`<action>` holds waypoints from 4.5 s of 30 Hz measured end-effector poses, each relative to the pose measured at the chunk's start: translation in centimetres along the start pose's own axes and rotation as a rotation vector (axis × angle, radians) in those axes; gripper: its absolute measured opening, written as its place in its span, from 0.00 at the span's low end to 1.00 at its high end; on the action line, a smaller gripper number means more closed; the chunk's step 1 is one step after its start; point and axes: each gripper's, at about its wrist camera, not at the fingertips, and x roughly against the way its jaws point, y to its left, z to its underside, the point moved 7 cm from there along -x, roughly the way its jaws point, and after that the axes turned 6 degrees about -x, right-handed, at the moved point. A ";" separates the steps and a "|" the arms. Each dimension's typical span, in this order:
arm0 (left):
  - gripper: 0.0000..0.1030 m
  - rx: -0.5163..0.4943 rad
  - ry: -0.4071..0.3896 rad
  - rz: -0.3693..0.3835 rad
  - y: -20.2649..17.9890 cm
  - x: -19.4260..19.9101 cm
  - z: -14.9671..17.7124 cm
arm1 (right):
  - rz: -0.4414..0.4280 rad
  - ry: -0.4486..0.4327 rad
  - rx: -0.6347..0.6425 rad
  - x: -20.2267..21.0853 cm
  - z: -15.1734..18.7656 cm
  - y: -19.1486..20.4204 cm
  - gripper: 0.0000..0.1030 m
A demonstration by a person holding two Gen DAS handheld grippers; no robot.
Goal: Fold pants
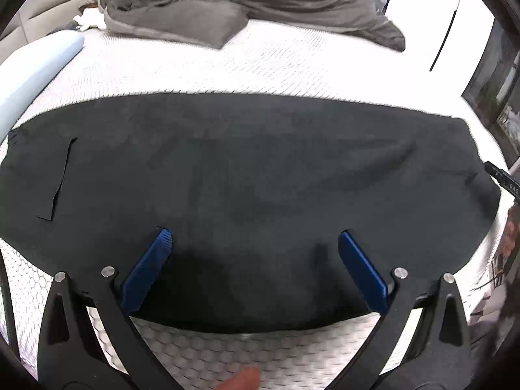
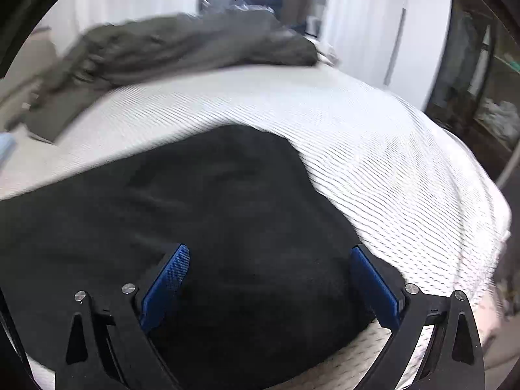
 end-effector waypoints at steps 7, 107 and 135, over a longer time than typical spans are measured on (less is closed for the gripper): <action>0.99 -0.169 -0.026 0.030 -6.2 -1.4 -5.4 | -0.345 0.131 0.184 -0.4 0.3 14.8 0.98; 0.99 -0.068 0.076 0.098 -2.3 -5.8 -9.3 | 0.012 0.073 0.111 -10.7 -8.9 5.2 0.49; 0.99 -0.195 0.154 0.121 -4.8 -7.3 -4.5 | 0.077 0.121 0.303 -7.1 -0.1 5.9 0.66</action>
